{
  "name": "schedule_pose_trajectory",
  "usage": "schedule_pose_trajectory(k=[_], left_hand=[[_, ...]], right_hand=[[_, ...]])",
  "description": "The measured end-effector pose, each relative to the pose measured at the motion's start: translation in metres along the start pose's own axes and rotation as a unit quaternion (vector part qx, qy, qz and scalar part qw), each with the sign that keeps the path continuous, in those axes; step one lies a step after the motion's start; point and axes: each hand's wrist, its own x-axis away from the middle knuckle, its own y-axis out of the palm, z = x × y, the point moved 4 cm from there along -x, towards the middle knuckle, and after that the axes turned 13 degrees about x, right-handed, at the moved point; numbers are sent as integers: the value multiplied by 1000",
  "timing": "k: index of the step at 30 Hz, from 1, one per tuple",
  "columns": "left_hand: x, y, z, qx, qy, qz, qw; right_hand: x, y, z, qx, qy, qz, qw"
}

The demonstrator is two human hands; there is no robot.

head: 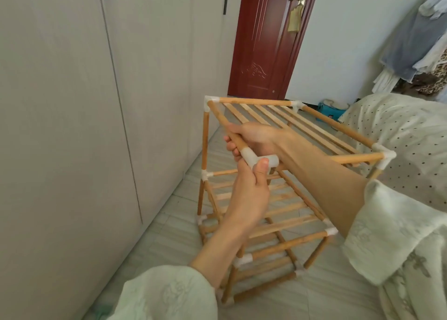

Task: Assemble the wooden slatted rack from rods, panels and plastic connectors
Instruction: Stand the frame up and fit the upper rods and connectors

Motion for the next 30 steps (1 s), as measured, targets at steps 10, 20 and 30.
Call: schedule_pose_trajectory(k=[10, 20, 30], left_hand=[[-1, -29, 9, 10, -8, 44, 999], [2, -50, 18, 35, 22, 76, 996], [-1, -61, 19, -21, 46, 57, 997]], right_hand=[[44, -32, 11, 497, -320, 262, 763], [86, -19, 51, 610, -336, 222, 682], [99, 1, 43, 554, -331, 313, 697]])
